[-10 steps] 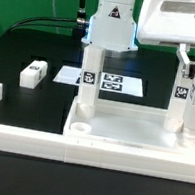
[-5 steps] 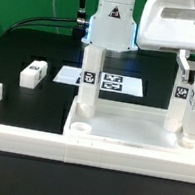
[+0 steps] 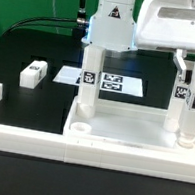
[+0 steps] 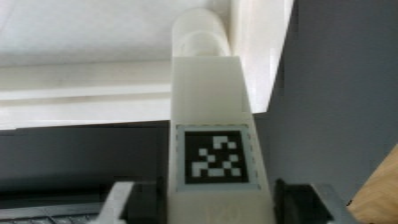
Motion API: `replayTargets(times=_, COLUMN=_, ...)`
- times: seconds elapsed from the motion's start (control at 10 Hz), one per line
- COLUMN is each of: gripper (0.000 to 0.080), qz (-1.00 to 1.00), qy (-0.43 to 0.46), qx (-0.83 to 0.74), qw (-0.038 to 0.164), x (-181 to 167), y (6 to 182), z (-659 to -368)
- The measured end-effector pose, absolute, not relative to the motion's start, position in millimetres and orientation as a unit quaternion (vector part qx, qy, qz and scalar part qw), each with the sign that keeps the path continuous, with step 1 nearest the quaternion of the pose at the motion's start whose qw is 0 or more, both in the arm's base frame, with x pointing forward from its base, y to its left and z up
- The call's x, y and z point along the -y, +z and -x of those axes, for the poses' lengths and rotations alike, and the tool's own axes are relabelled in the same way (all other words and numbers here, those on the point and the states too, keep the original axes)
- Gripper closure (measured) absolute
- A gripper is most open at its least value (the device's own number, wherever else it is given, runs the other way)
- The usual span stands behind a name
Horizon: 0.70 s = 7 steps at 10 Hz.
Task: Assemble desk
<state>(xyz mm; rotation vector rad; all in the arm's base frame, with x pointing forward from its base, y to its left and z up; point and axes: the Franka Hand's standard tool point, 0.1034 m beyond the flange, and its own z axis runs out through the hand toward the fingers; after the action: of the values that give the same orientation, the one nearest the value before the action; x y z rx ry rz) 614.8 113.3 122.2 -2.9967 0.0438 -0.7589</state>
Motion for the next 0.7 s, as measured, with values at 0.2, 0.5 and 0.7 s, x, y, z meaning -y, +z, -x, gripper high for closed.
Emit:
replayTargets(times=0.2, gripper=0.0512, qz=0.969, qy=-0.246, qx=-0.014, qw=0.025, x=-113.5, y=122.2, z=-615.3)
replayTargets(times=0.5, gripper=0.0512, qz=0.969, qy=-0.244, qx=-0.013, qw=0.024, x=-114.0, y=117.6, z=-617.4)
replayTargets(times=0.7, gripper=0.0512, qz=0.969, qy=-0.244, qx=-0.013, qw=0.022, x=-113.8, y=114.2, z=-618.3)
